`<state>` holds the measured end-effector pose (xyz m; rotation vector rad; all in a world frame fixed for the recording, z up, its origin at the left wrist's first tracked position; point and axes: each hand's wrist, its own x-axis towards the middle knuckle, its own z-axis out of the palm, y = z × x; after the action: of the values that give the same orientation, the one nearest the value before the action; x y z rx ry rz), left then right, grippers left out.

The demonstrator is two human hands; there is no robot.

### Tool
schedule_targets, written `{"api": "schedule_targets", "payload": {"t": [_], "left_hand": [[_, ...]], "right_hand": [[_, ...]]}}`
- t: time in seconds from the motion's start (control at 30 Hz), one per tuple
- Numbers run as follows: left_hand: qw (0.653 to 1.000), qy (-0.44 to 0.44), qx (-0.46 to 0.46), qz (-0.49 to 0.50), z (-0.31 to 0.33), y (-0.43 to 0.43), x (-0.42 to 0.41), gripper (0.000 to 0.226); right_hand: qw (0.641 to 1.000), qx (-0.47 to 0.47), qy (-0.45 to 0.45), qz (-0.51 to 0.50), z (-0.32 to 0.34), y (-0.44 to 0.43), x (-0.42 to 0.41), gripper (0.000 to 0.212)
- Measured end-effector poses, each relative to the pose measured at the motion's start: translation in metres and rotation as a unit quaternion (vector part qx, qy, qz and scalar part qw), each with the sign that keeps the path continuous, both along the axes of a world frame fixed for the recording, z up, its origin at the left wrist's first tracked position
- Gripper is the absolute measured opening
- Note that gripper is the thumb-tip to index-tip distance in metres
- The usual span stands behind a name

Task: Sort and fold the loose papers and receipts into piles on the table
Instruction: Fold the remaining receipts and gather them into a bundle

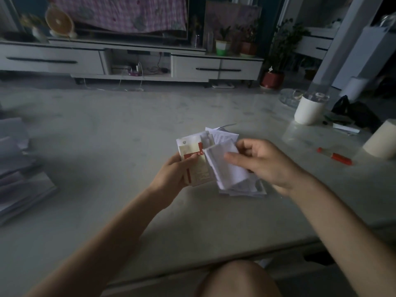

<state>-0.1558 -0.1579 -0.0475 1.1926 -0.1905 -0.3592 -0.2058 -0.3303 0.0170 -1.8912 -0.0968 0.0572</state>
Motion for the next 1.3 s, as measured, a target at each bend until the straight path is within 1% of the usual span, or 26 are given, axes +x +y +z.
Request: {"api": "schedule_targets", "payload": {"t": [0.03, 0.1, 0.17, 0.23, 0.3, 0.37, 0.43, 0.5, 0.53, 0.57, 0.6, 0.63, 0.67, 0.7, 0.73, 0.77, 0.83, 0.87, 0.9, 0.97, 1.07, 1.1, 1.13, 1.2, 1.27, 1.3], "left_hand": [[1.000, -0.006, 0.008, 0.003, 0.001, 0.001, -0.001, 0.023], [1.000, -0.014, 0.017, 0.007, 0.002, 0.001, -0.003, 0.030], [1.000, -0.011, 0.014, 0.013, 0.001, 0.002, -0.002, 0.033], [1.000, 0.009, -0.003, 0.026, 0.000, 0.002, 0.000, 0.035], [0.999, 0.029, -0.030, 0.035, -0.001, 0.004, 0.003, 0.038], [0.999, 0.021, -0.038, 0.021, -0.002, 0.004, 0.004, 0.039], [0.999, -0.019, 0.004, 0.046, -0.003, 0.003, 0.004, 0.027], [0.991, -0.070, 0.063, 0.096, -0.006, 0.003, 0.007, 0.020], [0.986, -0.096, 0.085, 0.111, -0.007, 0.003, 0.008, 0.020], [0.982, -0.119, 0.094, 0.116, -0.006, 0.007, 0.010, 0.021], [0.979, -0.139, 0.097, 0.114, -0.005, 0.009, 0.011, 0.022], [0.976, -0.158, 0.096, 0.114, -0.003, 0.012, 0.012, 0.023], [0.971, -0.179, 0.105, 0.118, -0.004, 0.015, 0.015, 0.023], [0.962, -0.203, 0.127, 0.128, -0.005, 0.017, 0.017, 0.021], [0.950, -0.225, 0.160, 0.146, -0.009, 0.019, 0.020, 0.013], [0.938, -0.238, 0.195, 0.162, -0.012, 0.019, 0.022, 0.004], [0.916, -0.232, 0.270, 0.184, -0.023, 0.021, 0.025, 0.025], [0.915, -0.215, 0.286, 0.187, -0.026, 0.021, 0.026, 0.029], [0.914, -0.201, 0.299, 0.187, -0.028, 0.021, 0.027, 0.027], [0.910, -0.196, 0.312, 0.189, -0.028, 0.021, 0.026, 0.020], [0.915, -0.226, 0.260, 0.210, -0.023, 0.024, 0.029, 0.010], [0.919, -0.224, 0.239, 0.218, -0.022, 0.027, 0.030, 0.012], [0.930, -0.203, 0.210, 0.224, -0.021, 0.029, 0.031, 0.014], [0.959, -0.127, 0.134, 0.214, -0.015, 0.032, 0.029, 0.014], [0.973, -0.080, 0.088, 0.199, -0.011, 0.033, 0.028, 0.016], [0.976, -0.066, 0.074, 0.195, -0.010, 0.035, 0.030, 0.017]], "right_hand": [[0.999, 0.018, -0.017, -0.019, -0.009, 0.012, 0.006, 0.003], [0.996, 0.001, -0.061, -0.065, -0.026, 0.031, 0.019, 0.012], [0.986, -0.053, -0.106, -0.113, -0.039, 0.041, 0.030, 0.024], [0.973, -0.119, -0.133, -0.144, -0.046, 0.047, 0.035, 0.034], [0.959, -0.179, -0.146, -0.163, -0.051, 0.052, 0.037, 0.039], [0.953, -0.203, -0.150, -0.165, -0.055, 0.056, 0.039, 0.039], [0.949, -0.210, -0.171, -0.164, -0.058, 0.061, 0.041, 0.034], [0.925, -0.233, -0.227, -0.194, -0.061, 0.065, 0.043, 0.022], [0.917, -0.240, -0.239, -0.210, -0.062, 0.067, 0.045, 0.030], [0.923, -0.222, -0.234, -0.208, -0.064, 0.070, 0.049, 0.044], [0.945, -0.173, -0.208, -0.183, -0.064, 0.072, 0.052, 0.053], [0.966, -0.110, -0.176, -0.153, -0.062, 0.075, 0.056, 0.055], [0.981, -0.052, -0.141, -0.126, -0.061, 0.079, 0.059, 0.052], [0.987, -0.012, -0.118, -0.108, -0.060, 0.081, 0.061, 0.046], [0.989, -0.002, -0.111, -0.100, -0.062, 0.085, 0.062, 0.041], [0.987, -0.021, -0.122, -0.099, -0.065, 0.087, 0.063, 0.038], [0.980, -0.082, -0.155, -0.098, -0.073, 0.093, 0.061, 0.038], [0.975, -0.109, -0.170, -0.092, -0.077, 0.096, 0.060, 0.039], [0.971, -0.125, -0.183, -0.085, -0.080, 0.097, 0.060, 0.040], [0.969, -0.123, -0.190, -0.101, -0.081, 0.101, 0.062, 0.039], [0.972, -0.072, -0.157, -0.159, -0.080, 0.102, 0.070, 0.032], [0.975, -0.066, -0.136, -0.165, -0.081, 0.100, 0.073, 0.027], [0.979, -0.068, -0.115, -0.157, -0.080, 0.098, 0.074, 0.023], [0.984, -0.073, -0.103, -0.125, -0.075, 0.093, 0.074, 0.019], [0.986, -0.054, -0.107, -0.112, -0.067, 0.088, 0.072, 0.026], [0.989, -0.022, -0.100, -0.107, -0.063, 0.087, 0.071, 0.029]]}}
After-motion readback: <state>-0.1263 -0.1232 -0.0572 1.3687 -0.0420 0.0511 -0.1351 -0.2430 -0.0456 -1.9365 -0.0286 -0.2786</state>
